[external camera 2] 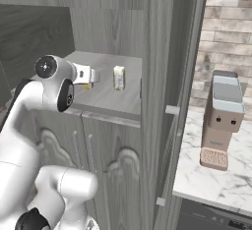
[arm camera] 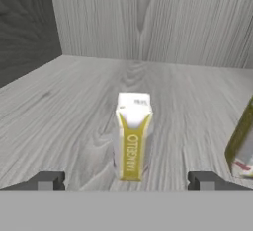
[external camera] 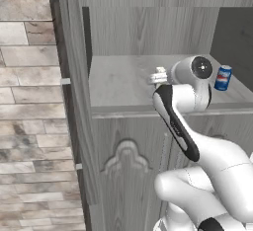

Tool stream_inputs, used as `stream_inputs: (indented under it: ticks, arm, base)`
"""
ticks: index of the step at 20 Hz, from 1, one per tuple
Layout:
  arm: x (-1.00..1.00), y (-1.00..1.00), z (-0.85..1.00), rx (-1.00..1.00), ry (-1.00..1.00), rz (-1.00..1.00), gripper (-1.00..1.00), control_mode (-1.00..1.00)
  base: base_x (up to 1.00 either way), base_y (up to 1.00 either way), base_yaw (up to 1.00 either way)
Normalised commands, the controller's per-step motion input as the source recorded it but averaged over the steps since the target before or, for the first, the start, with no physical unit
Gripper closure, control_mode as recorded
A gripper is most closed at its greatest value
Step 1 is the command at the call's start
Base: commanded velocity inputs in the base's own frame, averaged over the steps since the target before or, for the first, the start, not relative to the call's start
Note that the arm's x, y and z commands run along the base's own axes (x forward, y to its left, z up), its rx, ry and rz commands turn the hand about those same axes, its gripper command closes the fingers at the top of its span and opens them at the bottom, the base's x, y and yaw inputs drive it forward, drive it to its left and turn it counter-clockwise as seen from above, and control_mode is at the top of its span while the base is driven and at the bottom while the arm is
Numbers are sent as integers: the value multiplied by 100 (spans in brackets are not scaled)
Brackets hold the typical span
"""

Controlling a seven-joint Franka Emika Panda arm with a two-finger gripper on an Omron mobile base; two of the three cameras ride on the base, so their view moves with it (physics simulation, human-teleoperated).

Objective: Pick the boxed drink, boxed drink, can from the counter and place them in the open cabinet.

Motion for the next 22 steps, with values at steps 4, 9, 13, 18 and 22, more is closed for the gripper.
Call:
stream_inputs:
  ticks: [4,9,13,18,22]
  arm:
    - [-46,0,34,0,0,0,-100,-100]
    - [-56,0,40,0,1,0,-100,-100]
    - [-54,0,32,0,3,0,-100,-100]
    - [-59,0,22,0,1,0,-100,-100]
    - [-64,0,14,0,0,0,-100,-100]
  base:
    - [0,0,0]
    - [0,0,0]
    - [0,0,0]
    - [0,0,0]
    - [0,0,0]
